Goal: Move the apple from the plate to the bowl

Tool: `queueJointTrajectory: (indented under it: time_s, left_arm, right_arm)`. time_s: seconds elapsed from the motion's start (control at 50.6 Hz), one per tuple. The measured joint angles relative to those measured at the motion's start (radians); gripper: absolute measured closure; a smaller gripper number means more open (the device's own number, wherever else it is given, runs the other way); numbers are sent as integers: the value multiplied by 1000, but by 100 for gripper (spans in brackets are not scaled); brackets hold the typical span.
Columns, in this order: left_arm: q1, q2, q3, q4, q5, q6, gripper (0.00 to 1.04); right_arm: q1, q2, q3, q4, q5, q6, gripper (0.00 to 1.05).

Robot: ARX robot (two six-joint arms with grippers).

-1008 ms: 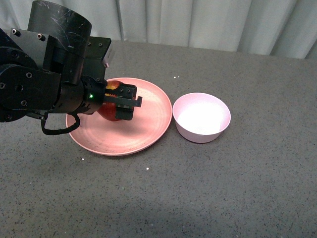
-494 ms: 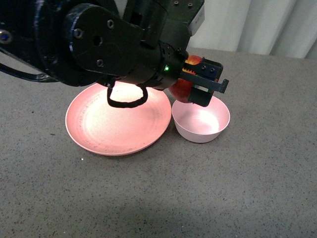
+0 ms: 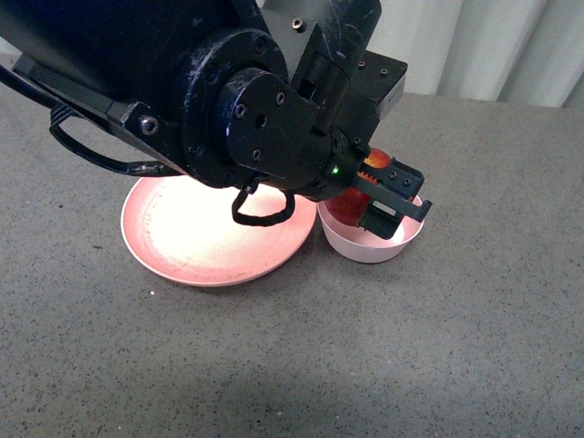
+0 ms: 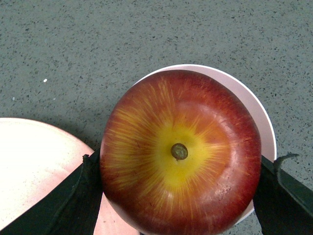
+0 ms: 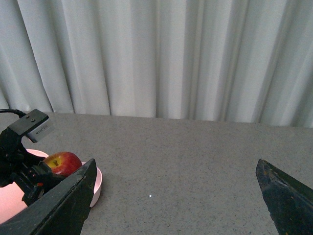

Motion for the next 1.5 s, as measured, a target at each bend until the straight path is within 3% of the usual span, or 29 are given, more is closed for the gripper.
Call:
queueJointTrajectory:
  time_s: [0.751, 0.889, 1.008, 1.166, 1.502]
  left_arm:
    - [-30, 86, 97, -61, 13, 22, 30]
    - [-30, 86, 97, -53, 0, 23, 6]
    - [-27, 82, 91, -37, -8, 23, 7]
    - [-20, 17, 13, 32, -20, 10, 7]
    - [67, -326, -358, 318, -186, -92, 7]
  right_arm:
    - [0, 0, 0, 0, 0, 0, 9]
    - [0, 0, 0, 0, 0, 0, 9]
    - [0, 0, 0, 0, 0, 0, 9]
    - [0, 0, 0, 0, 0, 0, 9]
    - [0, 0, 0, 0, 0, 0, 9]
